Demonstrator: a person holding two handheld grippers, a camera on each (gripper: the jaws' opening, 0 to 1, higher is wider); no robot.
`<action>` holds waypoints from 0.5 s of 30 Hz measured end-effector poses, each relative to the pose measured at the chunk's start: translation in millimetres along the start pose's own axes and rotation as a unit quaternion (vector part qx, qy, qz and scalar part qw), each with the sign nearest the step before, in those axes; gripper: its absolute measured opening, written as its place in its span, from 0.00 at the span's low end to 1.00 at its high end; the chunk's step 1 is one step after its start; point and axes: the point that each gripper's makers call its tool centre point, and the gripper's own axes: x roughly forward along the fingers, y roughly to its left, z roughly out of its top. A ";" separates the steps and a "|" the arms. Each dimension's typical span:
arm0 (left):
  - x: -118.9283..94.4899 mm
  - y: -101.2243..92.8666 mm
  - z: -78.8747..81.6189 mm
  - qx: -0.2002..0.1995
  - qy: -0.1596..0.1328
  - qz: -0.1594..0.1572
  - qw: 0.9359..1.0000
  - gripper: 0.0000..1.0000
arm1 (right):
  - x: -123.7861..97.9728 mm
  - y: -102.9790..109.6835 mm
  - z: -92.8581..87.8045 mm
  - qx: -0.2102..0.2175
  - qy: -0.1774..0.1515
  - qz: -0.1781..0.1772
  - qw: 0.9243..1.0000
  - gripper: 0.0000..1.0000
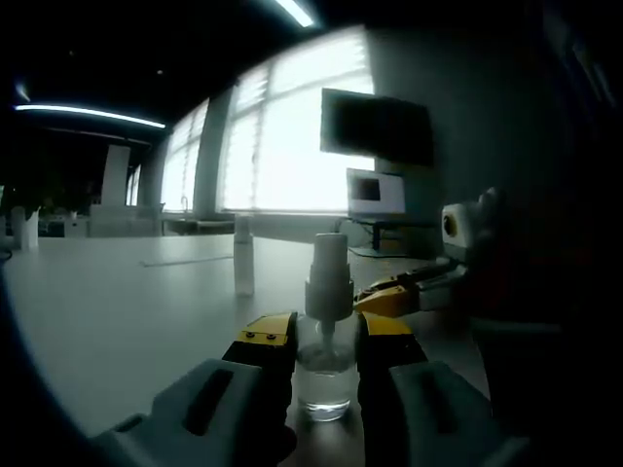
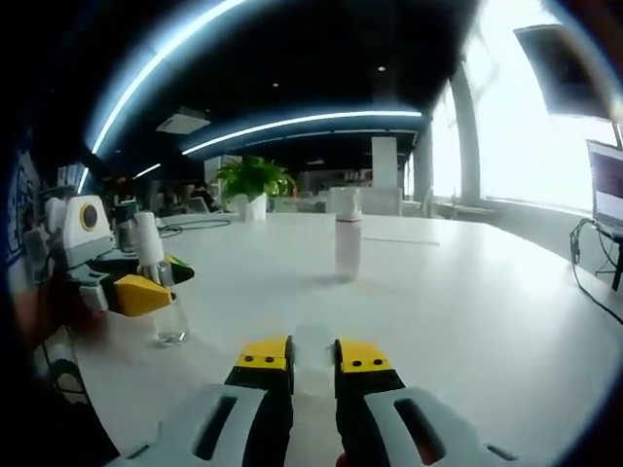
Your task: Clamp pump bottle remove cover press pump head put on cover
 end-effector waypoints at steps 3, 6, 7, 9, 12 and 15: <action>0.1 0.6 -0.2 0.000 0.000 0.000 1.000 0.16 | 0.2 0.1 -0.4 -0.005 0.000 0.001 1.000 0.12; 0.2 0.2 -0.2 0.000 0.000 0.000 1.000 0.16 | 0.0 0.3 0.5 -0.008 -0.001 0.000 1.000 0.12; 0.2 0.0 -0.1 0.001 0.000 0.000 1.000 0.16 | -0.2 1.0 0.7 -0.008 -0.002 0.000 1.000 0.12; 0.3 -0.2 -0.1 0.000 0.000 0.000 1.000 0.16 | -0.4 2.1 1.2 -0.008 -0.003 0.001 1.000 0.12; 0.3 -0.7 -0.1 0.001 0.000 0.000 1.000 0.16 | -0.3 1.9 0.2 -0.011 -0.002 0.001 1.000 0.12; 0.3 -1.6 0.1 0.001 0.000 0.000 1.000 0.16 | -1.3 1.8 2.8 -0.009 -0.005 0.001 1.000 0.12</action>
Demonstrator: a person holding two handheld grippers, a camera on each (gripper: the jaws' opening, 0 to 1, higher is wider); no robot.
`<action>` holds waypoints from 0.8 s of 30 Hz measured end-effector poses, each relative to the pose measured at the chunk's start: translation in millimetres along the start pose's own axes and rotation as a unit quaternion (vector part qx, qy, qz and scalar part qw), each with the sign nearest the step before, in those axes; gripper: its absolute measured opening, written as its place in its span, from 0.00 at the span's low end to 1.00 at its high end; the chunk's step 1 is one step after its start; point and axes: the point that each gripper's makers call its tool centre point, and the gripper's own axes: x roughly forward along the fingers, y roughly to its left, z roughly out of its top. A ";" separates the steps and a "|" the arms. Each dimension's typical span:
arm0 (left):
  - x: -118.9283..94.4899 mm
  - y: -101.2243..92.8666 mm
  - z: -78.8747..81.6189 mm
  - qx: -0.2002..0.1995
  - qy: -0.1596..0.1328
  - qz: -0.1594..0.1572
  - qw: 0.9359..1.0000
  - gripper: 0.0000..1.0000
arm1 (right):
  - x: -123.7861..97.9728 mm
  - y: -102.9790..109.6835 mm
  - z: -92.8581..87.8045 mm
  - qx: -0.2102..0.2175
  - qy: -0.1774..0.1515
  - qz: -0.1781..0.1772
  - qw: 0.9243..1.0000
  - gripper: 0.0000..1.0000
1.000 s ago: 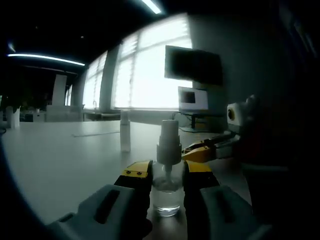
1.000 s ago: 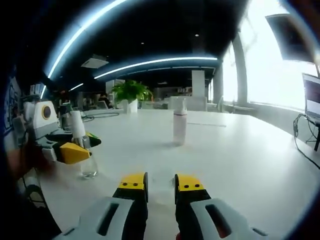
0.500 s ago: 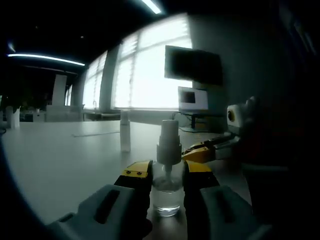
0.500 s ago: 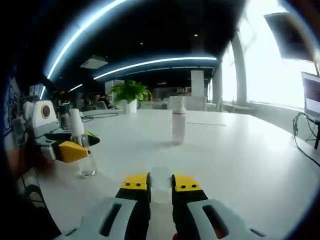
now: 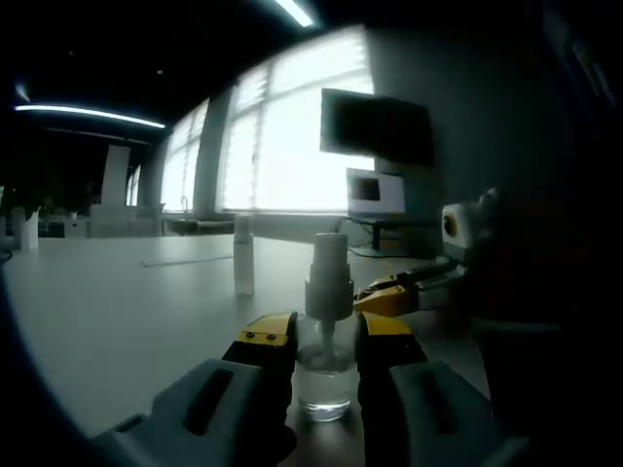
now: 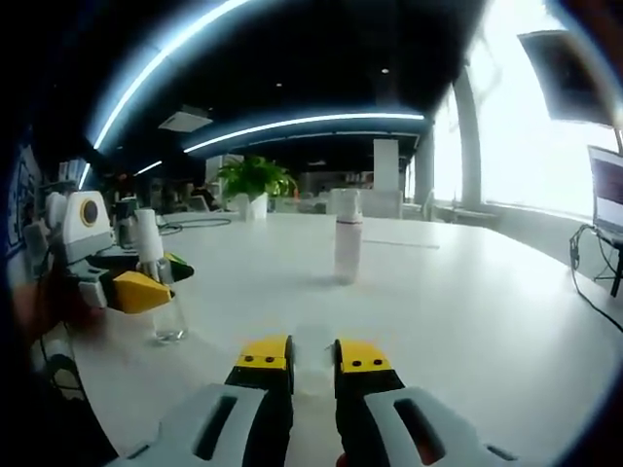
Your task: Clamp pump bottle remove cover press pump head put on cover
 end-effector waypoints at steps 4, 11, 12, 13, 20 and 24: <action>-0.1 0.3 0.0 0.000 0.000 0.000 1.000 0.16 | -2.4 -1.6 7.3 0.008 -0.007 0.002 1.000 0.11; -0.1 -0.6 0.2 0.000 0.000 0.000 1.000 0.16 | -4.4 -1.3 16.5 0.007 -0.015 0.003 1.000 0.12; -0.1 -0.4 0.2 0.000 0.000 0.000 1.000 0.16 | -5.0 -0.7 17.1 0.009 -0.015 0.004 1.000 0.12; -0.1 -0.4 0.1 0.000 0.000 0.000 1.000 0.16 | -5.5 -0.3 18.1 0.010 -0.015 0.005 1.000 0.11; -0.2 -0.2 0.2 0.001 0.000 0.000 1.000 0.16 | -12.1 7.0 42.5 0.025 -0.032 0.023 0.999 0.12; -0.2 -0.5 0.2 0.001 0.000 0.000 1.000 0.16 | -15.6 10.6 54.8 0.026 -0.041 0.030 0.998 0.12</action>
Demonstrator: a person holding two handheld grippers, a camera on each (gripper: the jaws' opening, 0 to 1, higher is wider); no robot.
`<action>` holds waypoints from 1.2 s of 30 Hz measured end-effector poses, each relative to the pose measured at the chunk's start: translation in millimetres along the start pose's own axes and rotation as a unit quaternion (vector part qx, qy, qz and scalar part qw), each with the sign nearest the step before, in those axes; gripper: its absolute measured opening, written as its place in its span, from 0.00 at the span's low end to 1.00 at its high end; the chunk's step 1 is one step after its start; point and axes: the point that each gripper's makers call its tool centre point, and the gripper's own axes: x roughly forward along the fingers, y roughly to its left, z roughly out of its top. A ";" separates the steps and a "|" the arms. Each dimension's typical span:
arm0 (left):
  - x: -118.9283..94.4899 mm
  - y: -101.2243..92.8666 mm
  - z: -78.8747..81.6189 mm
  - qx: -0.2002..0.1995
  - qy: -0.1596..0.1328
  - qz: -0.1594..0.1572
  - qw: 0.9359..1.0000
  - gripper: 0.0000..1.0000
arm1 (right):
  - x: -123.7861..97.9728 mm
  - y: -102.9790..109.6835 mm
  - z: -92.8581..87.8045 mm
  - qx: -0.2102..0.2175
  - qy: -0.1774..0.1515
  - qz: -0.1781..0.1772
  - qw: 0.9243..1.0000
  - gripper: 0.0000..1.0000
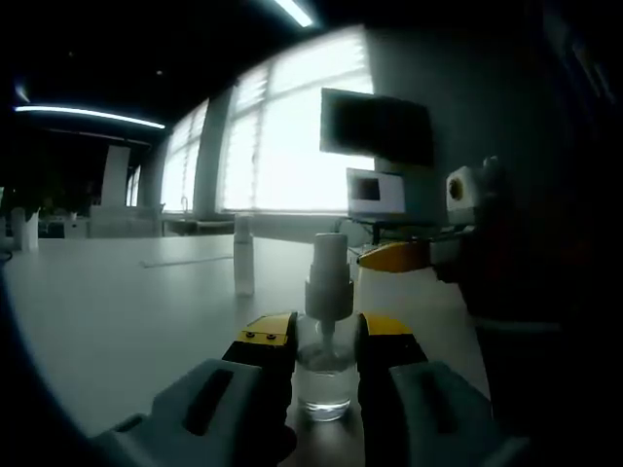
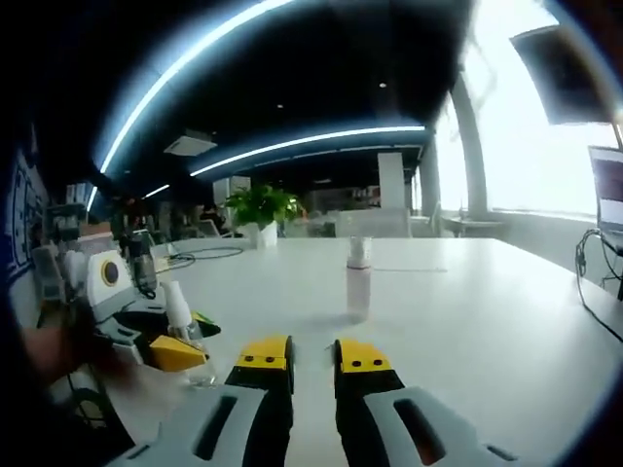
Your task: Clamp pump bottle remove cover press pump head put on cover
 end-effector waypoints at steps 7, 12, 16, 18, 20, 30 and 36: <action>0.0 -0.2 0.0 0.000 0.000 -0.001 1.000 0.16 | -2.4 10.7 15.6 -0.014 -0.010 0.009 1.000 0.11; 0.0 -0.1 -0.1 0.000 0.000 -0.001 1.000 0.16 | -2.4 17.7 26.6 -0.011 -0.011 0.024 1.000 0.11; -0.1 0.0 -0.1 0.000 0.000 -0.001 1.000 0.16 | -2.6 24.2 35.9 -0.013 -0.017 0.032 0.999 0.11; 0.0 -0.2 0.0 0.000 0.000 -0.001 1.000 0.16 | -0.9 27.8 39.1 -0.015 -0.018 0.036 0.999 0.11; 0.0 -0.4 0.0 0.000 0.000 -0.001 1.000 0.16 | 1.3 30.3 41.5 -0.015 -0.019 0.041 0.999 0.11; 0.0 -0.2 -0.1 0.000 0.000 -0.001 1.000 0.16 | -0.5 65.1 58.5 -0.030 -0.021 0.077 0.996 0.11; 0.0 -0.3 0.0 0.000 0.000 -0.001 1.000 0.16 | 2.8 72.9 66.0 -0.026 -0.023 0.092 0.995 0.11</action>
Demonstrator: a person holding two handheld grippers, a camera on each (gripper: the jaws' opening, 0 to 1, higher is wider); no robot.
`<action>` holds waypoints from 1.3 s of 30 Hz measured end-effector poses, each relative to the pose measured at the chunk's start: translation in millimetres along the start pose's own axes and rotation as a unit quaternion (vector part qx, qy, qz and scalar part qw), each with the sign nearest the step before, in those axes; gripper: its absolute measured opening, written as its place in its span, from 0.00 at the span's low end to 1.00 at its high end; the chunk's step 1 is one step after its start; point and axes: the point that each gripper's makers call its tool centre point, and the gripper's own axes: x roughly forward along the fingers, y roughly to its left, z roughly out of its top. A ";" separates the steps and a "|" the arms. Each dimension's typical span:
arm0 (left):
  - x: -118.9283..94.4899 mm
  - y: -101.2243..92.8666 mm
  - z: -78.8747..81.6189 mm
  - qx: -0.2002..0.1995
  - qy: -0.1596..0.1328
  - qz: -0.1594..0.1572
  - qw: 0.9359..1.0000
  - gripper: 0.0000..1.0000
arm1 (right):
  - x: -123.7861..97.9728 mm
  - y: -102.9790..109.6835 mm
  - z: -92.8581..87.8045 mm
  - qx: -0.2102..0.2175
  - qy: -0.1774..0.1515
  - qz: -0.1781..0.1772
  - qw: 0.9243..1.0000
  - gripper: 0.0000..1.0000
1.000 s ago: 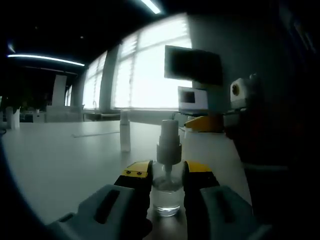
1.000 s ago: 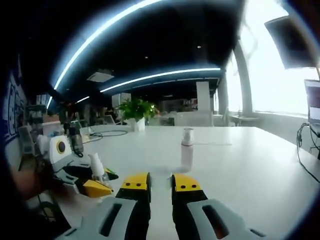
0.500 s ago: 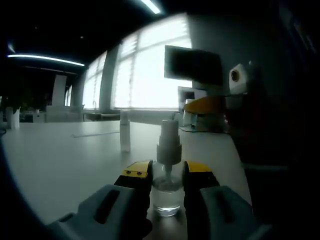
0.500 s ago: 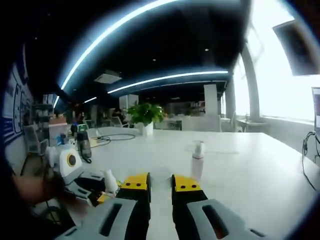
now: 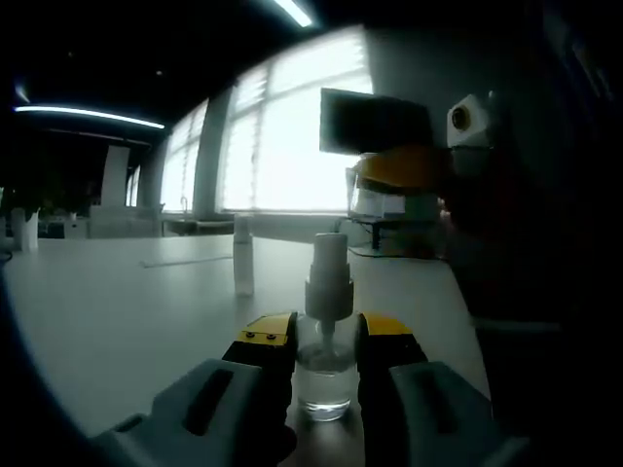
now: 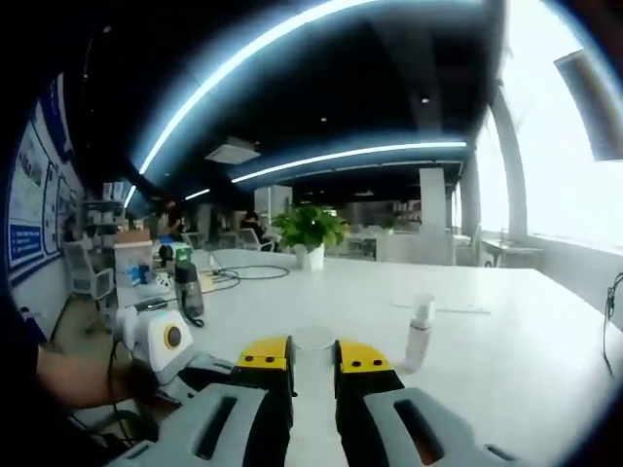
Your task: Clamp pump bottle remove cover press pump head put on cover
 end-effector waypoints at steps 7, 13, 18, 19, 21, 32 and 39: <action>0.0 0.0 -0.1 0.000 0.000 0.000 1.000 0.16 | 8.3 11.6 5.1 0.000 -0.001 0.018 1.000 0.11; 0.0 -0.6 0.2 0.000 0.000 0.000 1.000 0.16 | 18.2 24.4 3.9 -0.025 0.006 0.033 0.999 0.11; -0.1 -0.3 0.1 0.000 0.000 0.000 1.000 0.16 | 20.4 27.2 3.4 -0.011 0.008 0.046 0.999 0.11; -0.2 0.0 0.0 0.000 0.000 0.000 1.000 0.16 | 20.8 27.9 3.2 -0.012 0.009 0.047 0.999 0.11; -0.3 0.1 0.0 0.000 0.000 -0.001 1.000 0.16 | 22.1 30.9 2.9 -0.013 0.011 0.053 0.998 0.11; -0.3 0.1 -0.1 0.000 0.000 -0.001 1.000 0.16 | 30.2 47.1 -5.4 -0.014 0.028 0.078 0.996 0.11; -0.2 -0.4 -0.2 0.000 0.000 -0.001 1.000 0.16 | 30.4 50.1 -11.1 -0.019 0.035 0.083 0.996 0.11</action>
